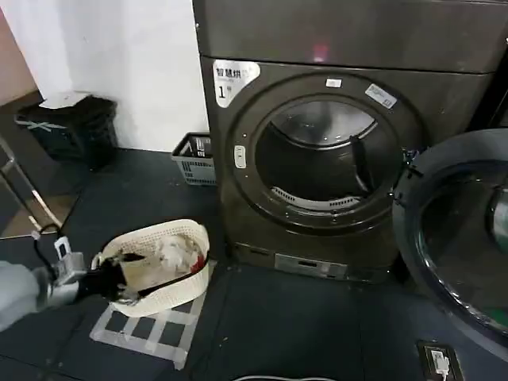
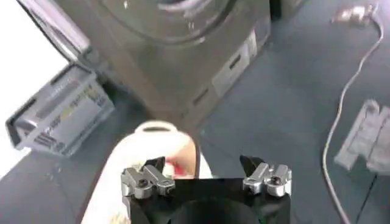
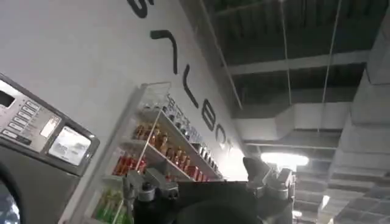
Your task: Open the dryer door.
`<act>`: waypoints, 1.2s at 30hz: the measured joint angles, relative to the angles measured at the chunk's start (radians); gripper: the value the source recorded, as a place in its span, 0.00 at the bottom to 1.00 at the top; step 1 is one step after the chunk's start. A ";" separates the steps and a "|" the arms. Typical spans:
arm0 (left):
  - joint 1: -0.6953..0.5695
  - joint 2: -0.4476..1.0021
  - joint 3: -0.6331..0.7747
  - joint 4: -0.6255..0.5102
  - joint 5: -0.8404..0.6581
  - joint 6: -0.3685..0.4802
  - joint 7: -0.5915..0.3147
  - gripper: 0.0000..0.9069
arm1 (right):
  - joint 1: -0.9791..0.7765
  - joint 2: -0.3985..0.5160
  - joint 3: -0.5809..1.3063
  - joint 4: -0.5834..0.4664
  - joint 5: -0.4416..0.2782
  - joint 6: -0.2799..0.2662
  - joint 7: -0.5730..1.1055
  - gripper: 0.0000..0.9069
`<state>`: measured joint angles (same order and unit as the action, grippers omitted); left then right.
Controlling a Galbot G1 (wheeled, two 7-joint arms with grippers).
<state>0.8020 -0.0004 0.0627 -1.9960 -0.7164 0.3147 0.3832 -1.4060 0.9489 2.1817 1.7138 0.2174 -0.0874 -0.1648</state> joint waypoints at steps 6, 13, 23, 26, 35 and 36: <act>-0.001 -0.004 -0.005 0.044 0.018 0.023 -0.001 1.00 | 0.010 0.005 -0.015 0.013 -0.007 0.001 -0.004 1.00; -0.002 -0.005 -0.007 0.066 0.051 0.043 -0.006 1.00 | 0.004 0.005 -0.007 0.013 -0.008 0.000 -0.007 1.00; -0.001 -0.008 -0.007 0.071 0.073 0.066 -0.032 1.00 | -0.002 0.009 -0.002 0.021 -0.004 0.001 -0.009 1.00; 0.000 -0.007 -0.006 0.073 0.079 0.069 -0.028 1.00 | -0.004 0.010 0.000 0.023 -0.004 0.001 -0.010 1.00; 0.004 -0.016 -0.001 0.107 0.143 0.070 0.008 1.00 | -0.004 0.014 -0.003 0.031 -0.005 0.001 -0.011 1.00; 0.004 -0.018 -0.001 0.110 0.150 0.069 0.013 1.00 | -0.003 0.014 -0.003 0.031 -0.005 0.001 -0.011 1.00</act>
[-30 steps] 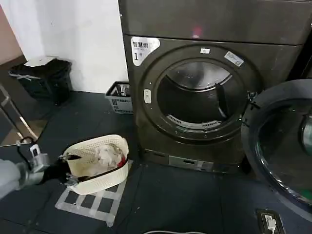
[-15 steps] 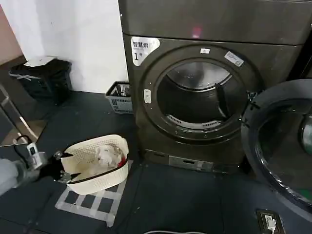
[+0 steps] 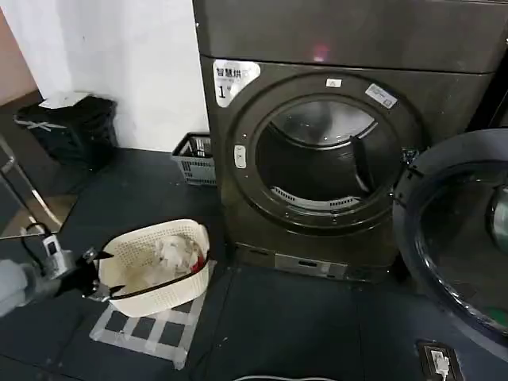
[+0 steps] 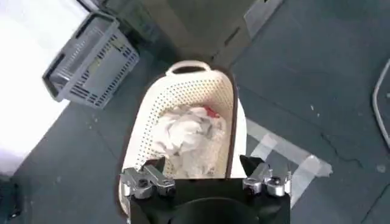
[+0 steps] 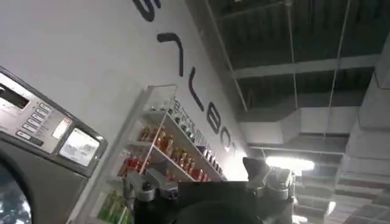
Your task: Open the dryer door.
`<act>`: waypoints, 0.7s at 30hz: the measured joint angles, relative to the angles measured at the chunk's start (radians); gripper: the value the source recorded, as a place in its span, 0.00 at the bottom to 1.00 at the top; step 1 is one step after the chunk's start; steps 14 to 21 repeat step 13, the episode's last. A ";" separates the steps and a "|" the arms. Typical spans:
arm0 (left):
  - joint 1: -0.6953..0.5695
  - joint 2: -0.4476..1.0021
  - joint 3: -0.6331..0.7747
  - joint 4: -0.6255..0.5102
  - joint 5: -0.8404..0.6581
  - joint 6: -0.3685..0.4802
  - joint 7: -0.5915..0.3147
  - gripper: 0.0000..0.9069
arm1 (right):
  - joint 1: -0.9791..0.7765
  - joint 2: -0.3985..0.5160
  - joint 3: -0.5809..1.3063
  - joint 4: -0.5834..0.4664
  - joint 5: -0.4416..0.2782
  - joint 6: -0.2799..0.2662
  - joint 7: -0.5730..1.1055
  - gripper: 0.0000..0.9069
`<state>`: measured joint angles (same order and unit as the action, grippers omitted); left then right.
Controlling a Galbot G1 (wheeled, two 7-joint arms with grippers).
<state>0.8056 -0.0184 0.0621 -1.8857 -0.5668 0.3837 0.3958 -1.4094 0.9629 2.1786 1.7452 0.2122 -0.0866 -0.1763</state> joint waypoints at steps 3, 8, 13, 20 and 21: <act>-0.002 -0.001 0.000 0.006 0.007 0.000 0.004 1.00 | 0.002 0.001 -0.003 0.000 -0.001 0.000 -0.001 1.00; -0.002 -0.007 0.000 0.010 0.007 0.001 0.002 1.00 | 0.003 0.004 -0.006 0.002 -0.002 0.000 -0.002 1.00; -0.005 -0.010 0.000 0.021 0.009 -0.002 0.001 1.00 | 0.004 0.004 -0.006 0.003 -0.005 0.000 -0.004 1.00; -0.005 -0.010 0.000 0.021 0.009 -0.002 0.001 1.00 | 0.004 0.004 -0.006 0.003 -0.005 0.000 -0.004 1.00; -0.005 -0.010 0.000 0.021 0.009 -0.002 0.001 1.00 | 0.004 0.004 -0.006 0.003 -0.005 0.000 -0.004 1.00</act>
